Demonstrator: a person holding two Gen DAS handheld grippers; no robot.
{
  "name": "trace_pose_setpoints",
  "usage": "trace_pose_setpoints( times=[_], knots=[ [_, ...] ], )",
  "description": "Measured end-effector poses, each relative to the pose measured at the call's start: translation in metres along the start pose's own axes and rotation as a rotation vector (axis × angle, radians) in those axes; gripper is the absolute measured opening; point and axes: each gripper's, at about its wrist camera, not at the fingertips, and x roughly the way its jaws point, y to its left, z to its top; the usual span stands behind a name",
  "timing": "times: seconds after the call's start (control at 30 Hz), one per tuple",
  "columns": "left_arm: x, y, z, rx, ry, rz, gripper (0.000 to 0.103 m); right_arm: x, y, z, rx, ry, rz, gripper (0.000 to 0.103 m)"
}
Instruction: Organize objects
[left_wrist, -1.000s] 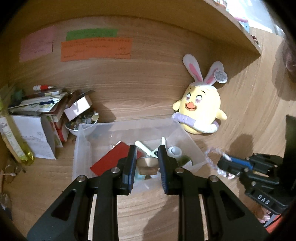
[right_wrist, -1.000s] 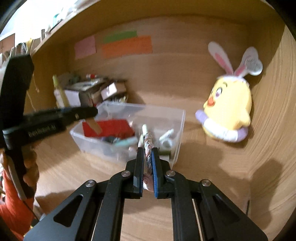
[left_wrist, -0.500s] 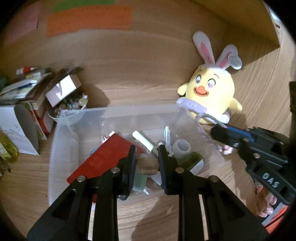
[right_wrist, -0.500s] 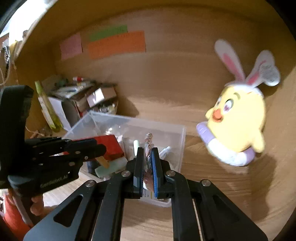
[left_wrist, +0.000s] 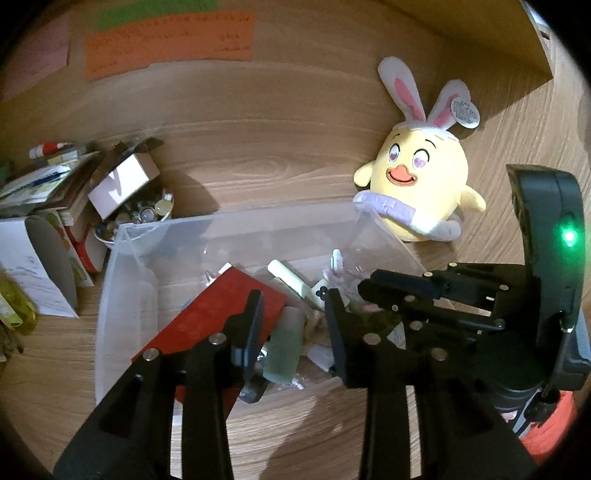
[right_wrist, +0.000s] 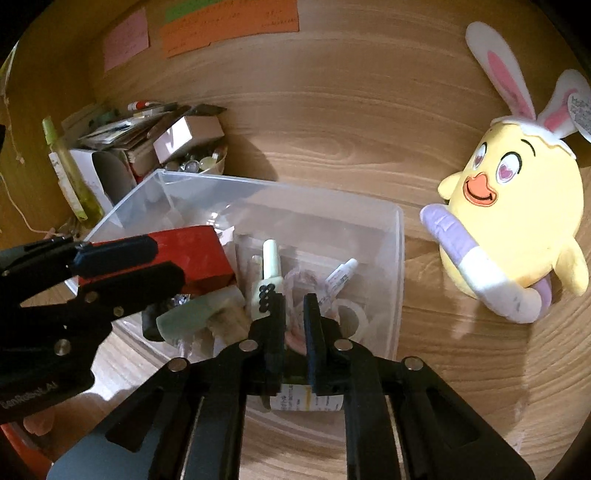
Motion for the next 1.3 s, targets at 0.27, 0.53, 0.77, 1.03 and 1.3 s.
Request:
trace_pose_setpoints(
  times=[0.27, 0.53, 0.77, 1.03, 1.3],
  knots=[
    [-0.027, 0.0, 0.001, -0.007, -0.062, 0.008, 0.052, -0.022, 0.003, -0.001, -0.015, -0.036, -0.009, 0.03],
    [-0.051, -0.003, -0.009, 0.007, -0.098, 0.031, 0.066, -0.057, 0.008, -0.008, -0.02, -0.099, -0.01, 0.042],
    [-0.071, -0.002, -0.024, 0.005, -0.137, 0.063, 0.084, -0.082, 0.016, -0.021, -0.031, -0.149, -0.012, 0.062],
    [-0.084, 0.001, -0.046, 0.009, -0.161, 0.109, 0.093, -0.102, 0.024, -0.045, -0.018, -0.206, 0.004, 0.083],
    [-0.088, 0.002, -0.068, 0.0, -0.162, 0.118, 0.095, -0.099, 0.026, -0.063, 0.002, -0.193, 0.021, 0.083]
  ],
)
